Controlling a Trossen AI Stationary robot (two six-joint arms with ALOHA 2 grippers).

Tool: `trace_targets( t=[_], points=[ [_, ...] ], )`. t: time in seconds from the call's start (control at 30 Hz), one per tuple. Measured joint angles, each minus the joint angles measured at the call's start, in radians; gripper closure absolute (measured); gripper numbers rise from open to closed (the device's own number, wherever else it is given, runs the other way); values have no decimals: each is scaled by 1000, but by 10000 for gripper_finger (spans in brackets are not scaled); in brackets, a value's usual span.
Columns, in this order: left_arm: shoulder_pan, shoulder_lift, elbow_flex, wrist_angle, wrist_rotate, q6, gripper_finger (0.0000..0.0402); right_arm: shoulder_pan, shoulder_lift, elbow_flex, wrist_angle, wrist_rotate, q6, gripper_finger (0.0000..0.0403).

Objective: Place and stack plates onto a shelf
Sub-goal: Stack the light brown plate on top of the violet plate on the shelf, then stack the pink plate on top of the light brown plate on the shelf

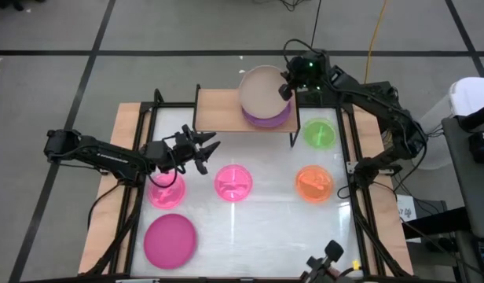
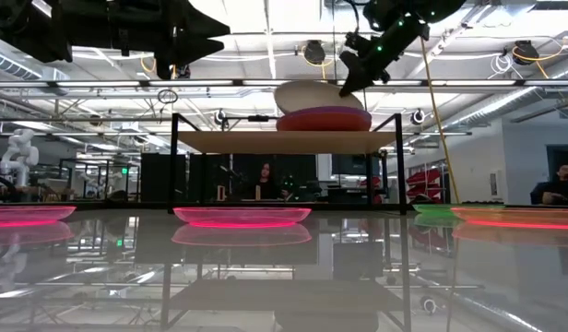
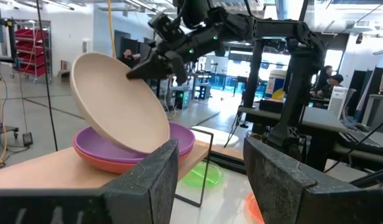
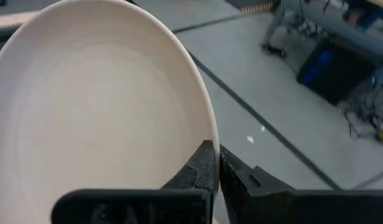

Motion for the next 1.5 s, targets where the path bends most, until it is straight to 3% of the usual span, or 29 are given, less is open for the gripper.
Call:
trace_targets(
  t=[0.37, 0.57, 0.87, 1.13, 1.27, 1.4, 1.5],
  points=[
    [0, 0, 0, -5, -72, -136, 215, -10, 0, -58, -21, -7, 17, 336],
    [0, 0, 0, -5, -74, -72, 215, 4, -20, -63, -40, -12, 3, 285],
    [-13, 0, 0, -79, -74, 56, 215, 127, -235, -89, -64, -254, -30, 276],
    [-44, -8, 14, -139, -70, 11, 215, 326, -489, -420, 65, -307, -41, 279],
    [-60, -15, 138, -432, -67, 33, 215, 409, -614, -589, 210, -307, -33, 279],
    [-66, 2, 417, -1037, -8, 24, 216, 462, -707, -716, 362, -299, -31, 279],
    [-66, 53, 599, -1423, 63, -63, 216, 480, -753, -786, 462, -293, -31, 279]
  ],
)
